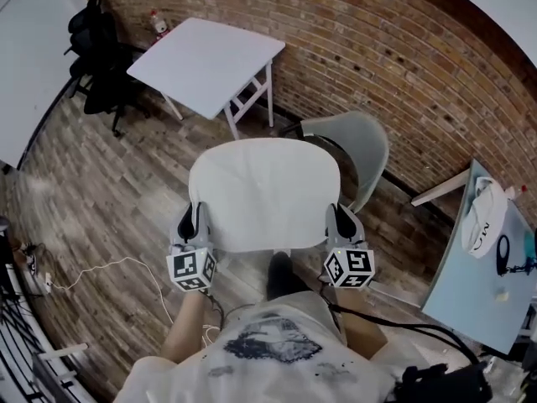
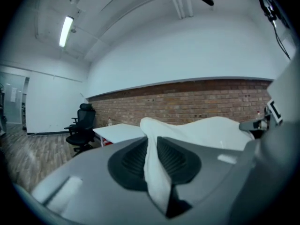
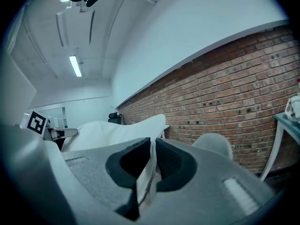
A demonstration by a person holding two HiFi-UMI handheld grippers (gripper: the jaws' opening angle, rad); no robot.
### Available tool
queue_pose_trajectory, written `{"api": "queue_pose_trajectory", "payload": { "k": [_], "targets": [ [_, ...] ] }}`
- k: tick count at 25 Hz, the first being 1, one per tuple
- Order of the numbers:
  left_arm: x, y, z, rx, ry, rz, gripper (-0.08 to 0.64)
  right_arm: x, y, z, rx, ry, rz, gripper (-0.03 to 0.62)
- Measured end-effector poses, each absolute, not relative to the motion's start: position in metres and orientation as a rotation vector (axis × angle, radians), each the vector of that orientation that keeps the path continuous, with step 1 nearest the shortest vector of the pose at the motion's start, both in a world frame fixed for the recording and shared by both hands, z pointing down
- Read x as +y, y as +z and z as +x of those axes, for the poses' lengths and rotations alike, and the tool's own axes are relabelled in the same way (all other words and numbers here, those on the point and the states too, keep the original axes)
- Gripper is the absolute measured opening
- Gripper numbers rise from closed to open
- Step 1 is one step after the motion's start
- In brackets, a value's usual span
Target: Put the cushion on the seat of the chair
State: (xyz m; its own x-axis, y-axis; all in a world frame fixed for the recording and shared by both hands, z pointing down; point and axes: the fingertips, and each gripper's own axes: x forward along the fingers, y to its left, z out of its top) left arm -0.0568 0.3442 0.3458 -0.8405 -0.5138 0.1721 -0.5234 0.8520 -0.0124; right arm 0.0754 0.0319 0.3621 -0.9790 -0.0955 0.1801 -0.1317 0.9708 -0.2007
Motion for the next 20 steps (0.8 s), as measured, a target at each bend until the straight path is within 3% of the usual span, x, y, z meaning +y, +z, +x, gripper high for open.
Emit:
{"api": "queue_pose_trajectory", "payload": {
  "k": [12, 20],
  "targets": [
    [0.175, 0.342, -0.219, -2.731, 0.17, 1.131, 0.052, -0.088, 0.37, -0.015, -2.891, 0.385, 0.504, 0.031],
    [0.085, 0.349, -0.263, -2.581, 0.204, 1.391, 0.052, -0.134, 0.372, -0.003, -2.822, 0.434, 0.803, 0.031]
  ]
}}
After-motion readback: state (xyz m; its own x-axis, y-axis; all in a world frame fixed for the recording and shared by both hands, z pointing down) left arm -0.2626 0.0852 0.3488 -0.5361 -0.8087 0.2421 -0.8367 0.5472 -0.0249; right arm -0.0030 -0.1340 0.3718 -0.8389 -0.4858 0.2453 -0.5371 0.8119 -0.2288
